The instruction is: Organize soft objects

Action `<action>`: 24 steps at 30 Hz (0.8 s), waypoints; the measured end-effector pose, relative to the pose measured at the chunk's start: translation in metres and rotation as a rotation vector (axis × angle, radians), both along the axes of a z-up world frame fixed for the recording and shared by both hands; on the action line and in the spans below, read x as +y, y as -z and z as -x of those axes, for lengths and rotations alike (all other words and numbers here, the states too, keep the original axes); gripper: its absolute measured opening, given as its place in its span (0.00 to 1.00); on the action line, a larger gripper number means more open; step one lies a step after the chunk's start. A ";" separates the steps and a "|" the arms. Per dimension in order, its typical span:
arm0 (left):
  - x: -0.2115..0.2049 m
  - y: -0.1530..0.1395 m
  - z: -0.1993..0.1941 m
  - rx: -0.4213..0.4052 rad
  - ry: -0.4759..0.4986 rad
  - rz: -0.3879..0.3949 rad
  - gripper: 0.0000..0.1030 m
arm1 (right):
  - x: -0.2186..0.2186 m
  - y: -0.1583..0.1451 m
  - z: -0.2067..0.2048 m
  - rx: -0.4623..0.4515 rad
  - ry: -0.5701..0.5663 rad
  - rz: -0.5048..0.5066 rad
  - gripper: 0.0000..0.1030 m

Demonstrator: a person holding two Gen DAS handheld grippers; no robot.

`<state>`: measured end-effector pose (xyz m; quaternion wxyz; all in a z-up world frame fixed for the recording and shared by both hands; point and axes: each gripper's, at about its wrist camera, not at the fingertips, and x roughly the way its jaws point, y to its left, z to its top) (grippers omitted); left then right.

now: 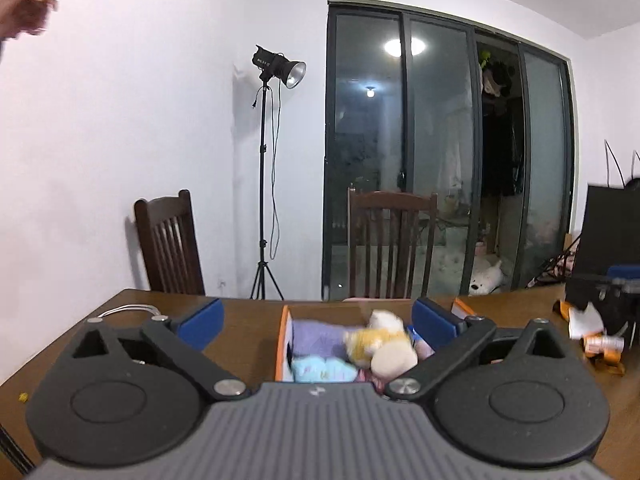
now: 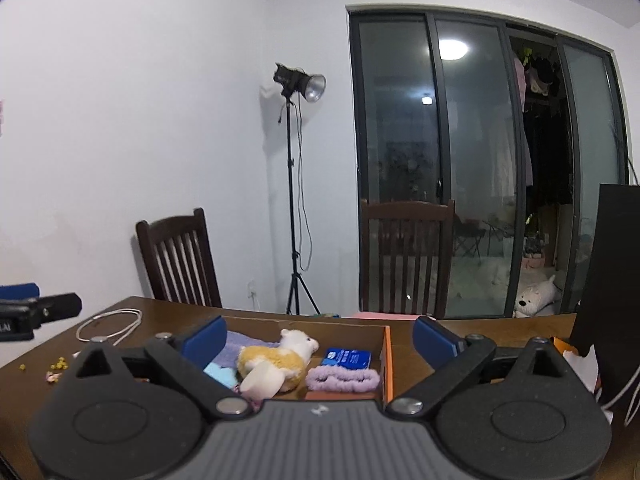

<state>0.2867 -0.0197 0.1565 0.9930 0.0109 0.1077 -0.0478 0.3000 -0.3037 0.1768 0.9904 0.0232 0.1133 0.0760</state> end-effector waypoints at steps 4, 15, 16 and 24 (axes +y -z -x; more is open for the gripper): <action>-0.006 0.022 0.055 -0.046 -0.002 -0.027 1.00 | 0.001 0.026 0.047 -0.041 0.039 0.018 0.98; -0.001 0.070 0.203 -0.137 0.020 -0.018 1.00 | 0.031 0.091 0.197 -0.062 -0.033 0.033 1.00; 0.001 0.076 0.215 -0.136 0.023 -0.020 1.00 | 0.036 0.095 0.209 -0.057 -0.045 0.034 1.00; 0.023 0.117 0.264 -0.077 -0.012 -0.019 1.00 | 0.062 0.131 0.279 -0.032 -0.096 0.081 1.00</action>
